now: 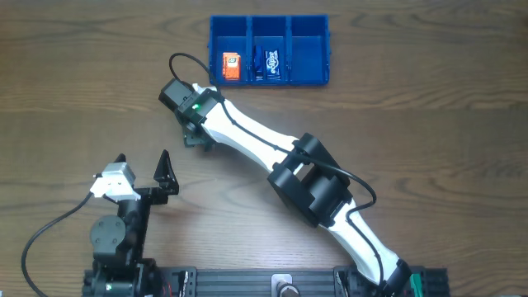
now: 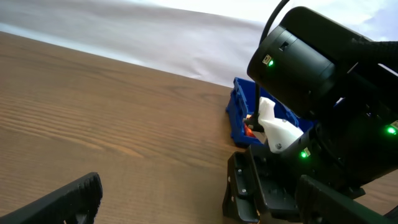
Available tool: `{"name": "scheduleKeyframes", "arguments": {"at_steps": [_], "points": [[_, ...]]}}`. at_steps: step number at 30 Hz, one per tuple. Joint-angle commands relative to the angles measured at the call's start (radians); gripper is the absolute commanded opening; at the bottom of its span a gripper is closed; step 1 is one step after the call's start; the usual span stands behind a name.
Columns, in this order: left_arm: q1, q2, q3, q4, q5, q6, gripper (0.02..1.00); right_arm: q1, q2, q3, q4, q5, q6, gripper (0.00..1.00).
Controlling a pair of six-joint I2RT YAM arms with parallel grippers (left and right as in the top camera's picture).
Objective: Sort Candies Into Trays
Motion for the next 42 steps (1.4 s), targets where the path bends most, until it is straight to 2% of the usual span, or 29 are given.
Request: {"name": "scheduleKeyframes", "arguments": {"at_steps": [1,6,11,13,18,22,25,30,33,34,36,39,42], "points": [[0.004,-0.006,-0.014,-0.042,0.009,0.021,0.998,-0.013,0.035,-0.002,-0.005,0.024,0.045,0.746],[0.004,-0.006,-0.014,-0.042,0.009,0.021,0.996,-0.016,0.058,-0.002,-0.011,0.024,0.065,0.676],[0.004,-0.006,-0.014,-0.042,0.009,0.021,0.998,-0.016,0.058,-0.001,-0.028,0.024,0.079,0.391],[0.004,-0.006,-0.014,-0.042,0.009,0.021,0.998,-0.016,0.058,-0.001,-0.032,0.024,0.079,0.308],[0.004,-0.006,-0.014,-0.042,0.009,0.021,0.996,-0.016,0.058,-0.001,-0.032,0.017,0.079,0.213],[0.004,-0.006,-0.014,-0.042,0.009,0.021,0.996,-0.018,0.043,0.011,-0.051,0.019,0.077,0.178],[0.004,-0.006,-0.014,-0.042,0.009,0.021,0.998,-0.035,-0.036,0.035,-0.096,0.030,0.012,0.174],[0.004,-0.006,-0.014,-0.042,0.009,0.021,0.998,-0.126,-0.274,0.058,-0.129,0.157,-0.116,0.174],[0.004,-0.006,-0.014,-0.042,0.009,0.021,0.996,-0.237,-0.346,0.088,-0.118,0.266,-0.188,0.174],[0.004,-0.006,-0.014,-0.042,0.009,0.021,0.998,-0.269,-0.347,0.096,-0.110,0.275,-0.204,0.174],[0.004,-0.006,-0.014,-0.042,0.009,0.021,0.998,-0.369,-0.331,0.098,-0.041,0.277,-0.287,0.174],[0.004,-0.006,-0.014,-0.042,0.009,0.021,0.998,-0.446,-0.293,0.098,0.009,0.267,-0.320,0.174],[0.004,-0.006,-0.014,-0.042,0.009,0.021,0.998,-0.500,-0.244,0.098,0.030,0.207,-0.320,0.176]]}}
